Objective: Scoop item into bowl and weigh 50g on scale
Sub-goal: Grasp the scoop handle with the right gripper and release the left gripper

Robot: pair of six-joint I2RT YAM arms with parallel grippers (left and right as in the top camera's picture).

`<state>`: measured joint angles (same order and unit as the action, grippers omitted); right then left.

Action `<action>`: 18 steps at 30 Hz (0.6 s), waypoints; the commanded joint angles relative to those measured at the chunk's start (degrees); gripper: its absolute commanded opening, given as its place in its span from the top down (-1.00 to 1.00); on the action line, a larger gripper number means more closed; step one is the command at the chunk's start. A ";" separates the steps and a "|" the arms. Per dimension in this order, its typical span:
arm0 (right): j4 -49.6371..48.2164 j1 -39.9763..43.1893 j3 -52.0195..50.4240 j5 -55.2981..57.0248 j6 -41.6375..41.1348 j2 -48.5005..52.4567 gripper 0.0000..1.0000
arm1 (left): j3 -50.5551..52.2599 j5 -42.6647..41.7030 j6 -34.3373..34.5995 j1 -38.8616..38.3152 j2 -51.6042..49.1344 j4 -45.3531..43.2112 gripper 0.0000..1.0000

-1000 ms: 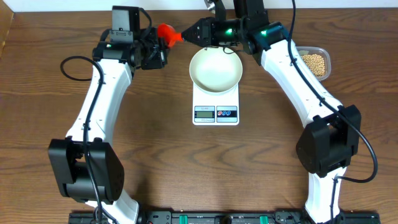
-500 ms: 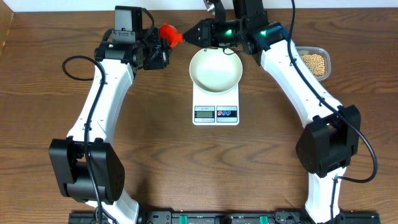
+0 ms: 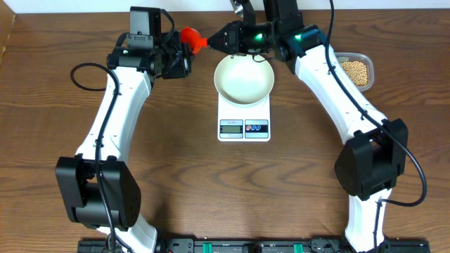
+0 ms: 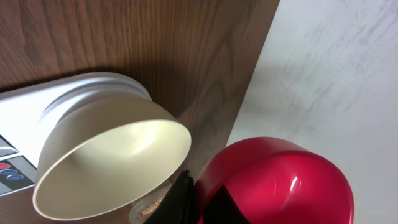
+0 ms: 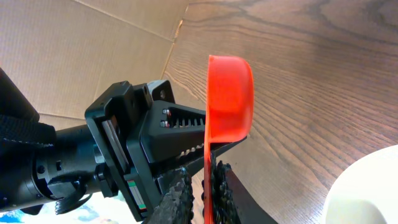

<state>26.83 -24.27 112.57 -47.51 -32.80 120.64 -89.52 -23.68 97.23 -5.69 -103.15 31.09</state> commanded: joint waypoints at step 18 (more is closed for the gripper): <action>0.83 1.11 0.98 0.02 0.68 0.68 0.98 | -0.83 0.33 -0.94 0.09 1.16 0.15 0.84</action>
<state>27.66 -23.88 112.57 -47.07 -32.62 120.64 -89.52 -23.70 97.23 -5.69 -103.15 31.07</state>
